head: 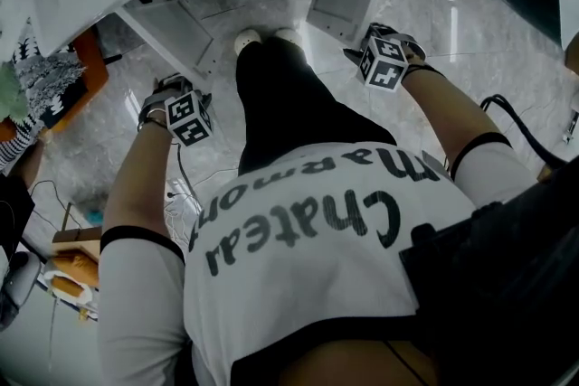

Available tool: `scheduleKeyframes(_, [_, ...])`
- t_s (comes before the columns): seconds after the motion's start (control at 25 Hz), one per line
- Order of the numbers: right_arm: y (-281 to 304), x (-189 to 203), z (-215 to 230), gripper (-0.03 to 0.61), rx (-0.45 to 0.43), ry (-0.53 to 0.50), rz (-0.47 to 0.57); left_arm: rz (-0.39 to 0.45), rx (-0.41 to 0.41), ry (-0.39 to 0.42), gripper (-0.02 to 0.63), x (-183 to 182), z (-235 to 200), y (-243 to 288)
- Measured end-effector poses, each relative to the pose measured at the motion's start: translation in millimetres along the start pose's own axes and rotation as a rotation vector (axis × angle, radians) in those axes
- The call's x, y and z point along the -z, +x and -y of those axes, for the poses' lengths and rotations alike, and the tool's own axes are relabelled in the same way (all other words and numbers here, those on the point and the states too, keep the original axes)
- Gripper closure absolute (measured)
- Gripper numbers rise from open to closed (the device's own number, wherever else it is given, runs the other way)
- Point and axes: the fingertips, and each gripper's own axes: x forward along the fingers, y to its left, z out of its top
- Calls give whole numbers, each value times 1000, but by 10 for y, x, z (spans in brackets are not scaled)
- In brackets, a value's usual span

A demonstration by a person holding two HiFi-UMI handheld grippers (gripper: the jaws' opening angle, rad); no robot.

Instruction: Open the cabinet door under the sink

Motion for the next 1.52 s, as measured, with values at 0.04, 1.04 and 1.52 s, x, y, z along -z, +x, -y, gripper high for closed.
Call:
scheduleKeyframes(0.04, [1, 8, 0, 428, 3, 2, -2, -5, 0, 1, 410, 27, 13, -2])
scheduleKeyframes(1.04, [-151, 636, -40, 412, -26, -81, -126, -72, 24, 254, 407, 781, 167, -138])
scheduleKeyframes(1.52, [-307, 1056, -19, 378, -142, -226, -246, -101, 77, 392, 379, 1163, 204, -176])
